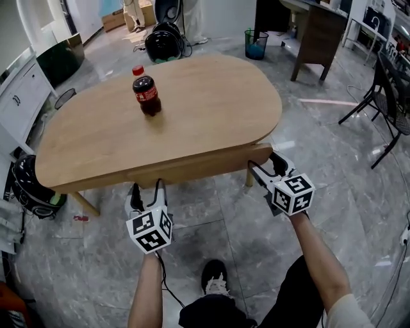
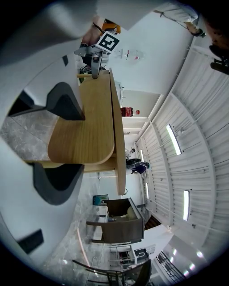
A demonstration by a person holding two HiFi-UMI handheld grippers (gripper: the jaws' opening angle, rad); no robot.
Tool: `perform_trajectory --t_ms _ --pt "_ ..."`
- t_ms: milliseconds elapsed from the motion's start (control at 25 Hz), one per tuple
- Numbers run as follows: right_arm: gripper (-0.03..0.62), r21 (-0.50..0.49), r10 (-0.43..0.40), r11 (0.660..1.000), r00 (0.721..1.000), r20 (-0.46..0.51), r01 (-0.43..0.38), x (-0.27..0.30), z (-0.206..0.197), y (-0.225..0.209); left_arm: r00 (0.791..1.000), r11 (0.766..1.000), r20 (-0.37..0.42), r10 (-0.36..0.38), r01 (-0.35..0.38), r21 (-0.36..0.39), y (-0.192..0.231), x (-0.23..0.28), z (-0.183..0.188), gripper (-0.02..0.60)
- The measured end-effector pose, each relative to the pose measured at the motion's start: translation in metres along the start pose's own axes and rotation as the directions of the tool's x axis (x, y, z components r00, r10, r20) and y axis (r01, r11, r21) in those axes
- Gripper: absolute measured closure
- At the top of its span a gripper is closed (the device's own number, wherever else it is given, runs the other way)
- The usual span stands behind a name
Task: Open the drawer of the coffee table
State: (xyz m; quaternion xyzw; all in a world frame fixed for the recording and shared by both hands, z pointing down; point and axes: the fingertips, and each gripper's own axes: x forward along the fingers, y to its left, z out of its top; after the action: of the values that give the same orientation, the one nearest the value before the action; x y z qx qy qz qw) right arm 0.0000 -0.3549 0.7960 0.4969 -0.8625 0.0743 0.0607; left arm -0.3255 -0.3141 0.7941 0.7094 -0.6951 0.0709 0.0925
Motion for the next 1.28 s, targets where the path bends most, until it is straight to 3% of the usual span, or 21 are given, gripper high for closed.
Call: perform_trajectory --t_ms 400,920,1280 --pt "0.292 -0.030 0.016 0.999 1.000 -0.020 -0.017 -0.001 -0.001 0.000 0.994 0.993 0.015 -0.106 0.105 0.049 -0.001 0.002 0.002 0.279" --pt "0.289 -0.067 0.048 0.996 0.998 -0.048 -0.052 0.001 0.003 -0.002 0.954 0.948 0.001 -0.301 0.300 0.105 -0.003 0.009 0.005 0.272" --pt "0.290 -0.021 0.045 0.999 0.998 -0.034 -0.046 -0.001 0.003 0.000 0.955 0.953 -0.005 -0.295 0.295 0.066 -0.003 0.006 0.004 0.272"
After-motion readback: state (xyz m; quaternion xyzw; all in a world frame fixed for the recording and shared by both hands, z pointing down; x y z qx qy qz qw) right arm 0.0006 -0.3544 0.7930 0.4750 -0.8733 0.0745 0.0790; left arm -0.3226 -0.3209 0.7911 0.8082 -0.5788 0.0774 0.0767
